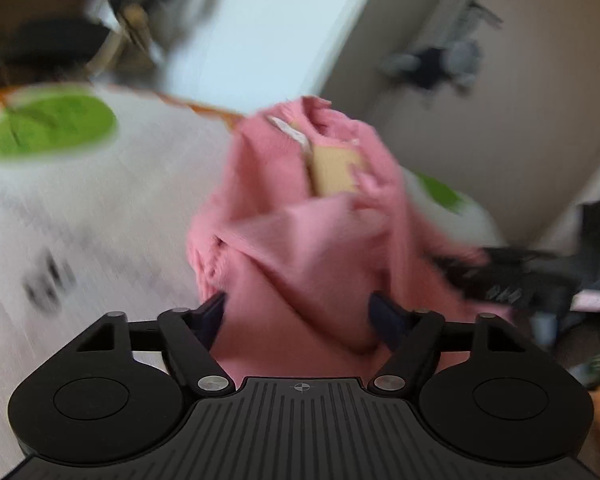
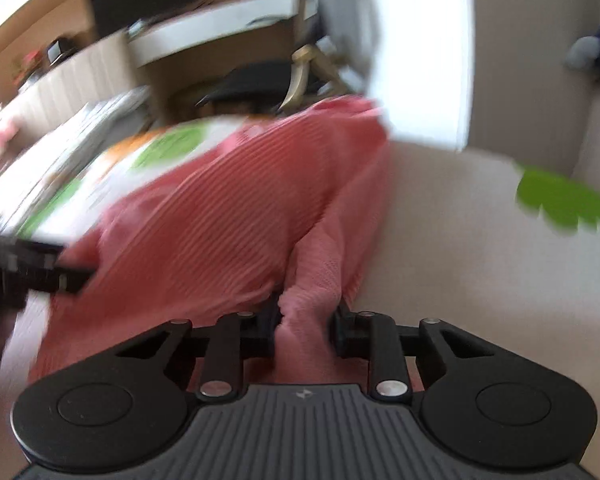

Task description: Fold clothes

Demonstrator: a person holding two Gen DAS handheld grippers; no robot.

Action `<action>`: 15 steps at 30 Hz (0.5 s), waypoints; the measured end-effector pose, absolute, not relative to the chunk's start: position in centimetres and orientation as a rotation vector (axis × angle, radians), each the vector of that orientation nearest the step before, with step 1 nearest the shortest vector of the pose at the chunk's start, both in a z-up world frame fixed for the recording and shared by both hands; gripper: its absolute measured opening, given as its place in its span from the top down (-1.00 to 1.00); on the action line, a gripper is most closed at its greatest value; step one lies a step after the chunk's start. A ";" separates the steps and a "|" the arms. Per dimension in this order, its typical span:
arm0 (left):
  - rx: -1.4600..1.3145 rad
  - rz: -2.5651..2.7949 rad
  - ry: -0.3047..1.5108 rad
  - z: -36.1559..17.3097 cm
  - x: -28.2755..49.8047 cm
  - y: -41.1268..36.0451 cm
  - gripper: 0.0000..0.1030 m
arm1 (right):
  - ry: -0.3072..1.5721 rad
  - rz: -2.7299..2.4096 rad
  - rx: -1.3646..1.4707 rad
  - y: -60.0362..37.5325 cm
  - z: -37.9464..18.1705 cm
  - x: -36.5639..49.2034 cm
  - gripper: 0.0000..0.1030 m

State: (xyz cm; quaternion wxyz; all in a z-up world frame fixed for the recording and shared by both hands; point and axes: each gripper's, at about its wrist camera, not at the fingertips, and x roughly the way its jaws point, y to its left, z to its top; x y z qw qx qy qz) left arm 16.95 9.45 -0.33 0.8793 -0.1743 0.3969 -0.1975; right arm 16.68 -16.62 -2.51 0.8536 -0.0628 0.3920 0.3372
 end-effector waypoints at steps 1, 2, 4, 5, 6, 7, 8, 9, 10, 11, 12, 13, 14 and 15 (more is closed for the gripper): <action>-0.365 -0.467 0.851 -0.2 15.3 9.2 -0.52 | 0.832 0.750 -0.178 -17.2 -2.2 14.2 0.53; -0.350 -0.525 0.878 -0.1 13.4 8.7 -0.53 | 0.836 0.786 -0.231 -17.8 -1.9 11.8 0.53; -0.289 -0.616 0.932 0.0 9.4 7.6 -0.60 | 0.844 0.822 -0.308 -19.1 -1.2 8.8 0.52; -0.255 -0.659 0.958 0.1 7.5 7.0 -0.64 | 0.834 0.816 -0.338 -19.6 -0.6 7.8 0.43; -0.220 -0.677 0.979 0.3 5.8 6.6 -0.68 | 0.811 0.798 -0.360 -19.9 0.2 7.5 0.39; -0.196 -0.673 0.987 0.6 4.8 6.4 -0.70 | 0.776 0.776 -0.365 -20.4 1.3 7.3 0.36; -0.187 -0.660 0.979 1.1 4.1 6.5 -0.76 | 0.737 0.754 -0.365 -20.8 2.5 7.1 0.31; -0.191 -0.639 0.954 1.8 3.9 6.8 -0.81 | 0.713 0.747 -0.334 -21.2 3.9 7.1 0.25; -0.202 -0.609 0.921 2.5 3.9 7.3 -0.81 | 0.708 0.762 -0.256 -21.6 5.3 7.0 0.22; -0.213 -0.577 0.888 3.1 4.2 7.8 -0.81 | 0.726 0.789 -0.173 -21.7 6.1 7.1 0.16; -0.229 -0.533 0.851 3.6 4.6 8.3 -0.79 | 0.754 0.818 -0.098 -21.4 6.4 7.2 0.06; -0.248 -0.492 0.822 3.8 5.2 8.8 -0.78 | 0.785 0.847 -0.024 -21.1 6.6 7.2 -0.02; -0.268 -0.458 0.806 3.8 6.0 9.1 -0.75 | 0.804 0.848 0.014 -20.1 6.5 7.2 -0.12; -0.289 -0.423 0.801 3.6 6.9 9.5 -0.70 | 0.813 0.839 0.025 -19.0 6.2 7.1 -0.13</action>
